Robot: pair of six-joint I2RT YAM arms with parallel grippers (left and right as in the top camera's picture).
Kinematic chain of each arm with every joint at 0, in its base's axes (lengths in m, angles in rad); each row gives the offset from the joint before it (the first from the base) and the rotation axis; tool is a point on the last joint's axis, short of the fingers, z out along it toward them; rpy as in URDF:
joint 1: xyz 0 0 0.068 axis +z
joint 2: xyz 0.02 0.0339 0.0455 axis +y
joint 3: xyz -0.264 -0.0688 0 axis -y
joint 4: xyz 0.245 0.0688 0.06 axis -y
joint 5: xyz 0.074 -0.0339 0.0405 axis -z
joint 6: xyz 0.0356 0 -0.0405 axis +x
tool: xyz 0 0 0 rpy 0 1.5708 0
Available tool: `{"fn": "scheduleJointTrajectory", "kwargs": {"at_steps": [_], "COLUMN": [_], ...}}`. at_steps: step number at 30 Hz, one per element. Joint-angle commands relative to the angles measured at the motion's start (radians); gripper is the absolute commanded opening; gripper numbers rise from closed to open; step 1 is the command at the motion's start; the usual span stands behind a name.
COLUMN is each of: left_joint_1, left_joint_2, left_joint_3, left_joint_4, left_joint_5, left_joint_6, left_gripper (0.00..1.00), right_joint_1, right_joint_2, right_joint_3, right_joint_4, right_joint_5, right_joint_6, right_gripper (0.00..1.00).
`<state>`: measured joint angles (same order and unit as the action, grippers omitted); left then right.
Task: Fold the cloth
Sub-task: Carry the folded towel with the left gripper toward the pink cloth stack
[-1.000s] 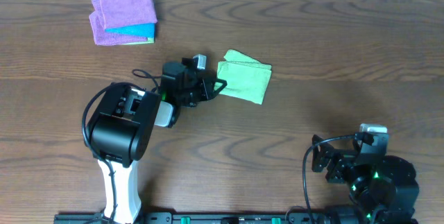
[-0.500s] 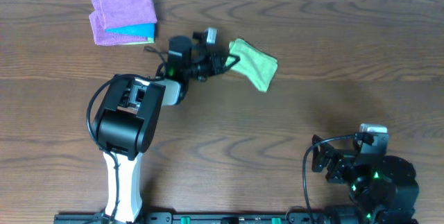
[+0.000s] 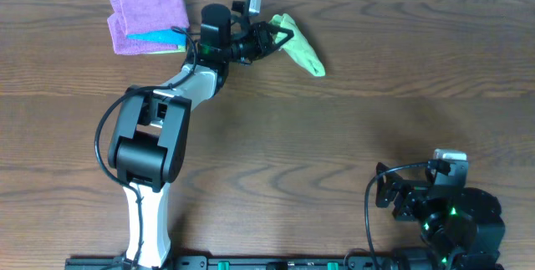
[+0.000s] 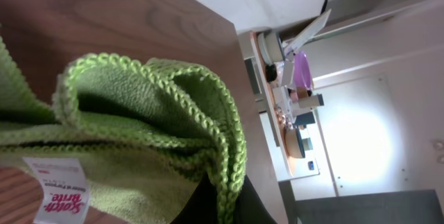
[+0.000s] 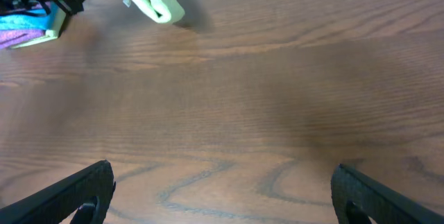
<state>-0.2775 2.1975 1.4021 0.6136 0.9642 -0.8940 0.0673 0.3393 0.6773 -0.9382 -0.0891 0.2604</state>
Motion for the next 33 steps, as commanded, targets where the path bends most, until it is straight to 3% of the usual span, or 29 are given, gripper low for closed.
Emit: {"fn": "scheduleJointTrajectory", "kwargs": {"at_steps": [1,12,33], "left_joint_1": [0.02,0.14,0.368], "left_joint_2": [-0.002,-0.002,-0.002], "left_joint_3": [0.058,0.27,0.46], "left_joint_4": [-0.043,-0.305,-0.375], "left_joint_5": [-0.006,-0.014,-0.051], "left_joint_6": [0.005,0.064,0.071], "left_gripper": [0.06,0.06,0.06], "right_joint_1": [-0.009,-0.009,-0.009], "right_joint_2": [-0.005,-0.005,-0.005], "right_joint_3": [-0.005,-0.005,-0.005], "right_joint_4": [0.0,0.0,0.0], "right_joint_5": [0.01,0.01,0.01], "right_joint_6": [0.016,0.016,0.016], "right_gripper": [0.99,0.99,0.99]}}
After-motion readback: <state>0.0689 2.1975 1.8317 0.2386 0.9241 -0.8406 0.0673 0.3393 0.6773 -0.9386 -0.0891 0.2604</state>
